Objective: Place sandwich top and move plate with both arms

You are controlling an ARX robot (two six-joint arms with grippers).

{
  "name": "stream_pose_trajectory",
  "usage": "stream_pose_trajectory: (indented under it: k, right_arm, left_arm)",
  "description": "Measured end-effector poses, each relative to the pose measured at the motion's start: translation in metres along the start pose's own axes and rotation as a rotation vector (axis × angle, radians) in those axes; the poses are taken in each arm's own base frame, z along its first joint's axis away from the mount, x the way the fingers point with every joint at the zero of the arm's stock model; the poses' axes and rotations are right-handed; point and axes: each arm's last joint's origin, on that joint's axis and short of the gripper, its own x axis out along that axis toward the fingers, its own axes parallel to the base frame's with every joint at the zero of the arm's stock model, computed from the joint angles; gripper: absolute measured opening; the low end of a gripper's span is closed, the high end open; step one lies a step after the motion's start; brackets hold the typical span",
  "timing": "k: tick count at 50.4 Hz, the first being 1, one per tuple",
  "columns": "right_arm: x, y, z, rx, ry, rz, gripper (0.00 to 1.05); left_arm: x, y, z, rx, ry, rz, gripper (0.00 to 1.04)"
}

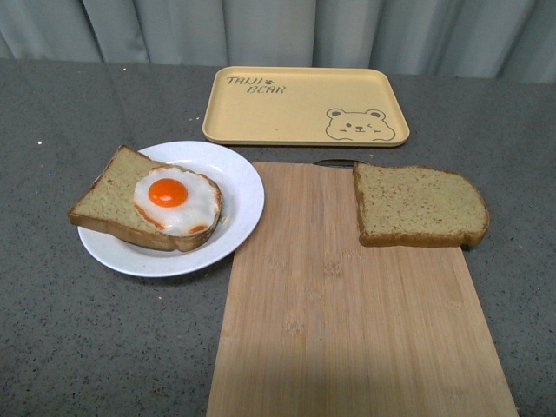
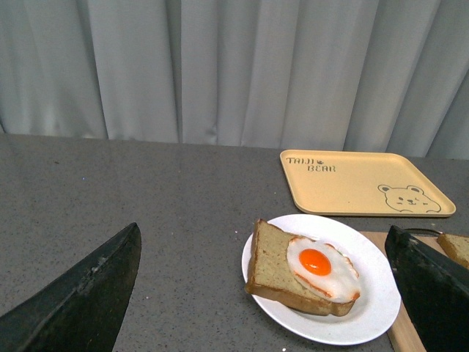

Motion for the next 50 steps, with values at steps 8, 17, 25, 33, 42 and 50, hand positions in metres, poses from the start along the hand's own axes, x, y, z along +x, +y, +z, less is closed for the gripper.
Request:
stream_pose_trajectory:
  k: [8, 17, 25, 33, 42, 50]
  right_arm:
    - [0.0, 0.0, 0.0, 0.0, 0.0, 0.0, 0.95]
    - [0.0, 0.0, 0.0, 0.0, 0.0, 0.0, 0.95]
    - [0.0, 0.0, 0.0, 0.0, 0.0, 0.0, 0.95]
    - [0.0, 0.0, 0.0001, 0.0, 0.0, 0.0, 0.95]
    - [0.0, 0.0, 0.0, 0.0, 0.0, 0.0, 0.95]
    - [0.0, 0.0, 0.0, 0.0, 0.0, 0.0, 0.95]
  left_arm:
    - [0.0, 0.0, 0.0, 0.0, 0.0, -0.001, 0.98]
    - [0.0, 0.0, 0.0, 0.0, 0.0, -0.001, 0.98]
    - [0.0, 0.0, 0.0, 0.0, 0.0, -0.001, 0.98]
    - [0.0, 0.0, 0.0, 0.0, 0.0, -0.001, 0.98]
    - [0.0, 0.0, 0.0, 0.0, 0.0, -0.001, 0.98]
    - [0.0, 0.0, 0.0, 0.0, 0.0, -0.001, 0.98]
